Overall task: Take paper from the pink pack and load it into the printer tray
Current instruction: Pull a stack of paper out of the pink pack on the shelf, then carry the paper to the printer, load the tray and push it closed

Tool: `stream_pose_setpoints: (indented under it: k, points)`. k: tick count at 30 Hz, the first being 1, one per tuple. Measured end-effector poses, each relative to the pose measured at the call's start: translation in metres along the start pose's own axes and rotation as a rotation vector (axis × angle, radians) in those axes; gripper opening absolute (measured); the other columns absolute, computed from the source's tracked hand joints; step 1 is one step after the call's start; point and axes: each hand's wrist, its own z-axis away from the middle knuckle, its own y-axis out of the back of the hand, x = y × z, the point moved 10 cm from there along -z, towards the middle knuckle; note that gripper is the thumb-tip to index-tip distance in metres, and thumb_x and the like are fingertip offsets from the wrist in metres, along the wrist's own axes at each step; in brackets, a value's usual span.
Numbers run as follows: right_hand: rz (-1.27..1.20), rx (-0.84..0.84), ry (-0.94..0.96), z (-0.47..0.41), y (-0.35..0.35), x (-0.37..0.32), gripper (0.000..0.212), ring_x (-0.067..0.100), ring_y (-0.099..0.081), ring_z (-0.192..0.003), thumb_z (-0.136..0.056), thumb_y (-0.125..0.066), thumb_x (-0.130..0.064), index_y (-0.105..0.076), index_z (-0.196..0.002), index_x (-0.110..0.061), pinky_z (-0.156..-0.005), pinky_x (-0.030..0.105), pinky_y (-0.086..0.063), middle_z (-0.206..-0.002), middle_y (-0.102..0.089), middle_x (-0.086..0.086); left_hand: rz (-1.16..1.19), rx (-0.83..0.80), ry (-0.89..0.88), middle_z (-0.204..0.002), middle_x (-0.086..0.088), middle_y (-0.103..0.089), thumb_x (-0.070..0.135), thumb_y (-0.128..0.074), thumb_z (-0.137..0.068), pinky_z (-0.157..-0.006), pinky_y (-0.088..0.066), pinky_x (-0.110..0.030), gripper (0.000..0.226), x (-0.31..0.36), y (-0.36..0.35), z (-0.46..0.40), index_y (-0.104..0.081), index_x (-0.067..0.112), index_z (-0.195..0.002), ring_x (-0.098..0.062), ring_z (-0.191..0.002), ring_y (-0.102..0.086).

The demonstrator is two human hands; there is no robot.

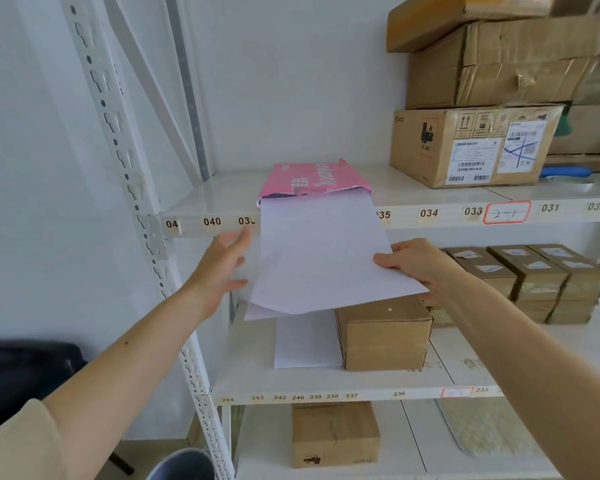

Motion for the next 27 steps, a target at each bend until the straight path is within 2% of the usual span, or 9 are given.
stream_pose_setpoints:
  k: [2,3,7,10,13,16,19,24,27]
  points:
    - [0.041,-0.015,0.016,0.005,0.004,0.006,0.009,0.016,-0.063,-0.062,-0.091,-0.066,-0.011,-0.062,-0.089,-0.003,-0.036,0.016,-0.047,-0.079,-0.067,0.006,0.117,-0.08,0.255,-0.111,-0.006,-0.065,0.044,-0.064,-0.087,-0.062,-0.058,-0.031,0.044,-0.029,-0.018,0.006,-0.062,0.015,-0.12,-0.022,-0.09,-0.068]
    - [0.057,-0.031,0.024,0.006,0.005,0.009,0.008,0.015,-0.064,-0.063,-0.091,-0.065,-0.012,-0.063,-0.089,-0.005,-0.038,0.016,-0.047,-0.079,-0.067,0.004,0.161,-0.123,0.323,-0.105,-0.009,-0.068,0.036,-0.065,-0.088,-0.059,-0.058,-0.03,0.038,-0.037,-0.03,0.012,-0.064,0.012,-0.117,-0.022,-0.081,-0.07]
    - [0.074,-0.105,0.043,0.01,0.01,0.027,0.009,0.007,-0.069,-0.051,-0.092,-0.064,-0.012,-0.065,-0.084,-0.007,-0.042,0.016,-0.05,-0.08,-0.07,0.004,0.219,-0.059,0.412,-0.108,-0.013,-0.07,0.014,-0.058,-0.093,-0.075,-0.055,-0.038,0.031,-0.053,-0.057,0.028,-0.062,0.002,-0.122,-0.026,-0.088,-0.067]
    - [0.082,-0.11,0.066,0.019,0.022,0.037,0.006,0.01,-0.07,-0.057,-0.092,-0.064,-0.012,-0.065,-0.088,-0.008,-0.048,0.02,-0.054,-0.081,-0.072,0.005,0.187,0.03,0.405,-0.107,-0.018,-0.068,0.005,-0.055,-0.094,-0.07,-0.054,-0.039,0.027,-0.054,-0.072,0.04,-0.06,-0.004,-0.119,-0.03,-0.082,-0.066]
    - [0.075,-0.12,0.099,0.026,0.039,0.047,0.009,0.023,-0.073,-0.08,-0.091,-0.064,-0.012,-0.064,-0.098,-0.006,-0.07,0.035,-0.06,-0.099,-0.075,0.012,0.158,0.109,0.347,-0.106,-0.022,-0.064,-0.001,-0.054,-0.093,-0.068,-0.053,-0.039,0.026,-0.047,-0.091,0.053,-0.054,-0.006,-0.118,-0.03,-0.075,-0.063]
    - [0.11,-0.075,0.139,0.036,0.068,0.057,0.015,0.024,-0.075,-0.082,-0.092,-0.063,-0.013,-0.064,-0.105,-0.007,-0.07,0.038,-0.061,-0.098,-0.077,0.01,0.141,0.142,0.287,-0.098,-0.02,-0.061,-0.003,-0.051,-0.091,-0.067,-0.054,-0.039,0.018,-0.039,-0.12,0.066,-0.053,-0.001,-0.109,-0.031,-0.075,-0.062]
    - [0.144,0.005,0.175,0.05,0.106,0.067,0.02,0.029,-0.075,-0.089,-0.09,-0.063,-0.014,-0.065,-0.109,-0.009,-0.083,0.05,-0.059,-0.098,-0.077,0.01,0.113,0.149,0.223,-0.103,-0.016,-0.062,0.002,-0.049,-0.092,-0.069,-0.055,-0.04,0.017,-0.031,-0.158,0.079,-0.052,0.006,-0.107,-0.03,-0.079,-0.061]
    - [0.184,0.184,0.204,0.08,0.185,0.091,0.012,0.024,-0.075,-0.085,-0.088,-0.063,-0.016,-0.066,-0.1,-0.016,-0.081,0.048,-0.06,-0.094,-0.077,0.004,0.111,0.095,0.128,-0.103,-0.01,-0.064,0.002,-0.045,-0.091,-0.061,-0.051,-0.031,0.024,-0.025,-0.24,0.092,-0.054,0.009,-0.112,-0.022,-0.078,-0.06]
    - [0.277,0.31,0.204,0.1,0.234,0.107,0.015,0.02,-0.073,-0.083,-0.087,-0.062,-0.021,-0.065,-0.102,-0.018,-0.079,0.044,-0.061,-0.093,-0.076,0.0,0.082,0.052,0.096,-0.11,-0.013,-0.065,0.007,-0.047,-0.087,-0.074,-0.057,-0.043,0.026,-0.024,-0.291,0.095,-0.054,0.013,-0.112,-0.029,-0.09,-0.064]
